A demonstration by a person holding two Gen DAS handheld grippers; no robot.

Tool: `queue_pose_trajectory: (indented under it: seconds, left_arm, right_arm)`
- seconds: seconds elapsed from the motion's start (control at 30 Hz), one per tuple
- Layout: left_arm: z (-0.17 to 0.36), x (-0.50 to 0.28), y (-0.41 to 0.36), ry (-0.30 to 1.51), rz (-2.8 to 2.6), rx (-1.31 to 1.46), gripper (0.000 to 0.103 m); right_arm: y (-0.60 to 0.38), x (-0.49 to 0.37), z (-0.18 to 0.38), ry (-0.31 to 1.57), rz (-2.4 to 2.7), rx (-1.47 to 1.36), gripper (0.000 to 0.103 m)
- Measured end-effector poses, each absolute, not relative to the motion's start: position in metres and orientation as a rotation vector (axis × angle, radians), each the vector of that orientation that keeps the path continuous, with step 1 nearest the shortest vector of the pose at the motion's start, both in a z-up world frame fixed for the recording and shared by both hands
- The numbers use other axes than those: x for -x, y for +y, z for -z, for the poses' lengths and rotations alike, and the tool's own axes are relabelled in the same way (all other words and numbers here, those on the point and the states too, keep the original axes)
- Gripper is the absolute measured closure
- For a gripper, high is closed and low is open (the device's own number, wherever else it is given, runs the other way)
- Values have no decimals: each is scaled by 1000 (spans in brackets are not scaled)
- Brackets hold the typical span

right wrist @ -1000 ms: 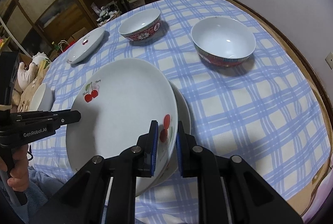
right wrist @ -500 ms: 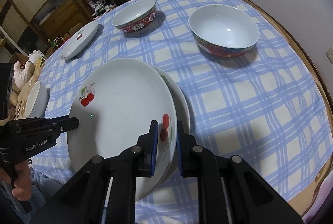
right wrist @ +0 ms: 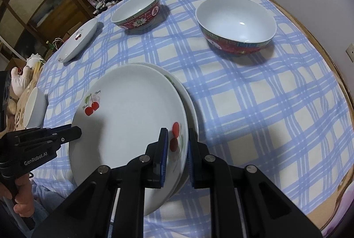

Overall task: Organize plates and bowls
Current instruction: 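Lower the right tool's cherry plate onto the other cherry plate while the left tool holds its plate, then open both tools, releasing the cherry plates onto the table and the stack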

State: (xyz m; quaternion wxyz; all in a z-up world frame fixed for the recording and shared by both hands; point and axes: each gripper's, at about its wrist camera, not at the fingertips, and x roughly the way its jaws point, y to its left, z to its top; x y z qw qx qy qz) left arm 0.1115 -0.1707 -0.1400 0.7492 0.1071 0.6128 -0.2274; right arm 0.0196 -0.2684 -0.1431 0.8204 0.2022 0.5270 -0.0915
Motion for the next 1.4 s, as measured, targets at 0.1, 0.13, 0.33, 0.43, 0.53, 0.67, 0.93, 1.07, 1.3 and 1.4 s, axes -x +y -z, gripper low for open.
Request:
queue_pose_trajectory:
  seconds: [0.1, 0.13, 0.33, 0.43, 0.53, 0.67, 0.93, 1.07, 1.3, 1.4]
  left_arm:
    - [141, -112, -171, 1340, 496, -234, 88]
    - [141, -112, -171, 1341, 494, -229, 88]
    - [143, -113, -174, 1335, 488, -244, 88]
    - [143, -113, -175, 1335, 487, -246, 88]
    - [144, -114, -175, 1337, 492, -241, 88]
    - [143, -113, -177, 1328, 502, -246, 88]
    - [143, -111, -178, 1314, 501, -263, 88]
    - [140, -110, -180, 1292, 501, -281, 88]
    - [140, -111, -180, 1292, 497, -289, 87]
    - [140, -111, -178, 1298, 498, -278, 86]
  right_arm:
    - [-268, -20, 144, 1122, 194, -437, 86]
    - [-269, -20, 144, 1121, 194, -439, 86]
    - [-271, -20, 144, 1117, 191, -460, 86]
    - [-272, -20, 144, 1115, 191, -463, 86]
    - [-271, -19, 142, 1110, 199, -444, 86]
    - [-268, -16, 136, 1096, 217, -408, 86]
    - [-266, -16, 135, 1097, 228, -377, 86]
    - [-267, -14, 133, 1090, 244, -369, 86]
    - [-269, -13, 131, 1090, 265, -366, 84]
    - [-269, -14, 131, 1091, 267, -358, 84]
